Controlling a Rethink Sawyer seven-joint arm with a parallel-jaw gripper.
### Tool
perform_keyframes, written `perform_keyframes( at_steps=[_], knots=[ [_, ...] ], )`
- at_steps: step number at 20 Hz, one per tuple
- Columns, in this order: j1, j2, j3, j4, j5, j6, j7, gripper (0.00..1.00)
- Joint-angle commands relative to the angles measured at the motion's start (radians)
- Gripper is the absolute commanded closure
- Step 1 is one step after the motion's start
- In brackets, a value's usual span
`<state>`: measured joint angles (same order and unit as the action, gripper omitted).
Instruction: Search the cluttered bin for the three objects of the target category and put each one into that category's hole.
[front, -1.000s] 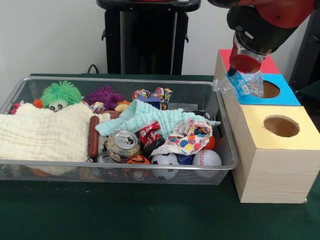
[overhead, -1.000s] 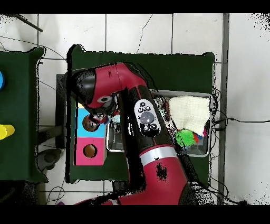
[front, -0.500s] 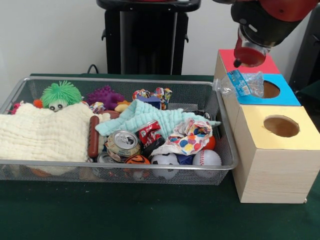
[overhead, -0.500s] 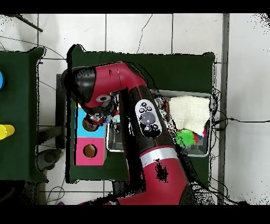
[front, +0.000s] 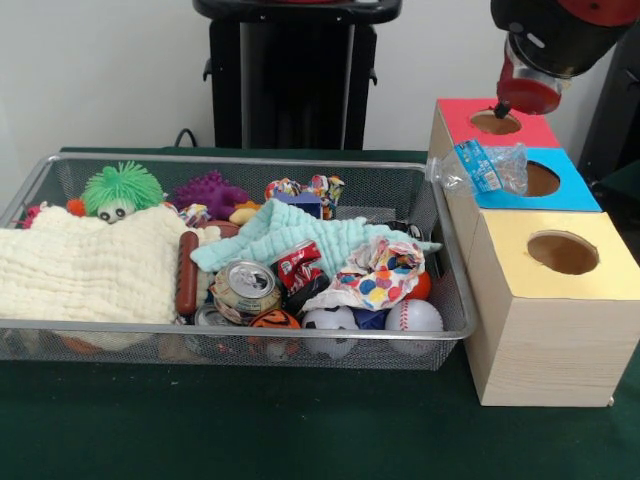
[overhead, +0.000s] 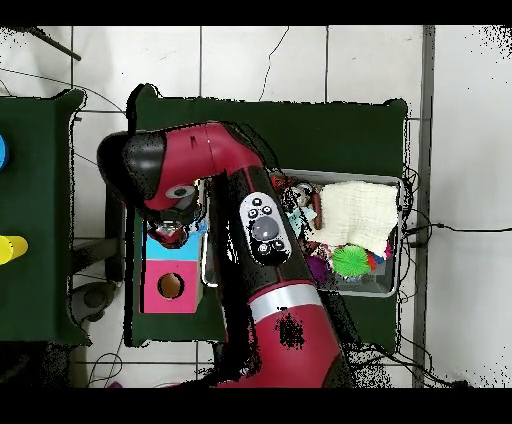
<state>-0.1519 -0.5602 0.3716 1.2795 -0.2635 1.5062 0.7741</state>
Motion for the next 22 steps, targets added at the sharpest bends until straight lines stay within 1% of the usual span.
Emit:
perform_keyframes(
  at_steps=[1, 4, 8, 11, 15, 22],
  knots=[
    [0.036, 0.007, -0.036, 0.066, 0.01, -0.009, 0.26, 1.0],
    [0.049, 0.029, -0.045, 0.024, -0.005, -0.047, 0.255, 1.0],
    [0.062, 0.029, -0.062, -0.018, -0.029, -0.06, 0.246, 1.0],
    [0.075, 0.031, -0.077, -0.045, -0.05, -0.05, 0.236, 1.0],
    [0.1, 0.031, -0.103, -0.083, -0.098, -0.023, 0.222, 1.0],
    [0.123, 0.022, -0.131, -0.106, -0.136, -0.026, 0.207, 1.0]
  ],
)
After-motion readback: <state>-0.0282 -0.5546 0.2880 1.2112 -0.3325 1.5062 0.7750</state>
